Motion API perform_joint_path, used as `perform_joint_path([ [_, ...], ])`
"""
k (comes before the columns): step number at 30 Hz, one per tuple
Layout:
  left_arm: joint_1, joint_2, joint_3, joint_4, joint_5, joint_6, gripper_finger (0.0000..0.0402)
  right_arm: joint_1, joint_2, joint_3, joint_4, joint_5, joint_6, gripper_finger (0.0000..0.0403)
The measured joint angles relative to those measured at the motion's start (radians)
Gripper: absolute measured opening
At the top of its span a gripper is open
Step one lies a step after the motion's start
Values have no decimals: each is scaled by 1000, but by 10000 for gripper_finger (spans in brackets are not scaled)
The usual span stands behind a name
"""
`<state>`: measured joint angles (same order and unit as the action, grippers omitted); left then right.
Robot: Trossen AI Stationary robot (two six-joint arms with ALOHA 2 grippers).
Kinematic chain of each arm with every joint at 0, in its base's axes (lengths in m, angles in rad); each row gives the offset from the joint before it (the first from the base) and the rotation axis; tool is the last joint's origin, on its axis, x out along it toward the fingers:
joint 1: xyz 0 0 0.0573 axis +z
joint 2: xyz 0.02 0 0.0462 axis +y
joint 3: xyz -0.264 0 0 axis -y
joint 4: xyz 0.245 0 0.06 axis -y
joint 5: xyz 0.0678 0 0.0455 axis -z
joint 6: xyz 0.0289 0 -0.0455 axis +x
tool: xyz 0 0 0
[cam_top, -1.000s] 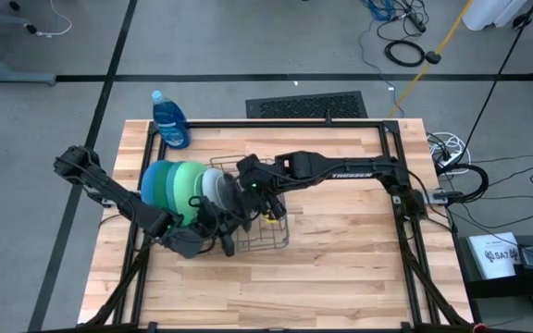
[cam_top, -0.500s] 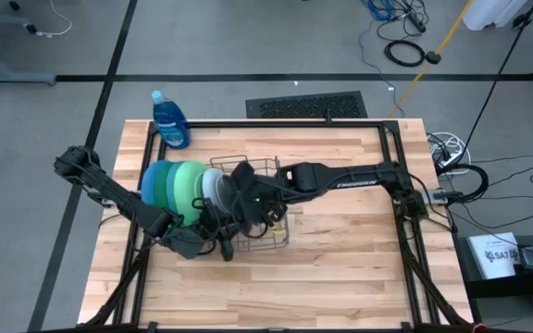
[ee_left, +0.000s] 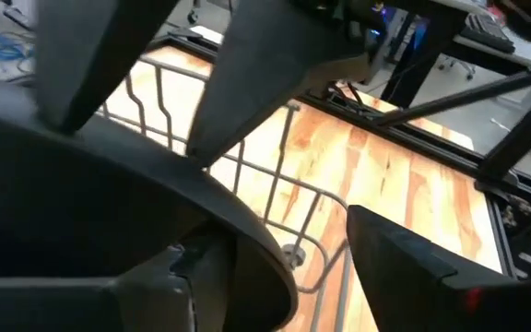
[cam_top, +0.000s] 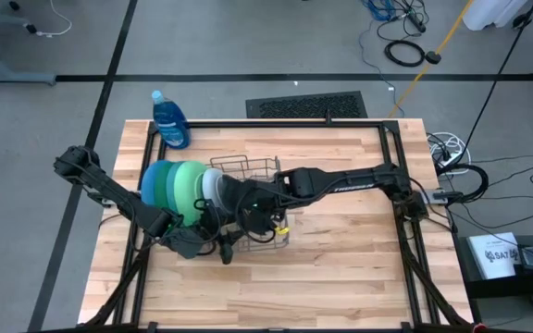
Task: Sort dishes
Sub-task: Put the black plate into the gray dish rack
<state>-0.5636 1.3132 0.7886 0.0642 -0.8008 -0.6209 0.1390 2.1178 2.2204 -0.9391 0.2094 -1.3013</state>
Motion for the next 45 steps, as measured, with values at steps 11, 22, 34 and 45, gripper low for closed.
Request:
perform_joint_path([
  [11,-4,-1,-2,2,19,9,240,11,18,0,76,-2,-212,263],
  [22,-34,-46,-5,-24,22,53,240,1,61,5,57,-2,-240,255],
  [34,-61,-105,-6,-57,17,114,240,-2,64,4,56,22,-185,184],
  [45,-74,-163,-5,-120,6,136,240,-7,68,2,43,36,-86,179],
])
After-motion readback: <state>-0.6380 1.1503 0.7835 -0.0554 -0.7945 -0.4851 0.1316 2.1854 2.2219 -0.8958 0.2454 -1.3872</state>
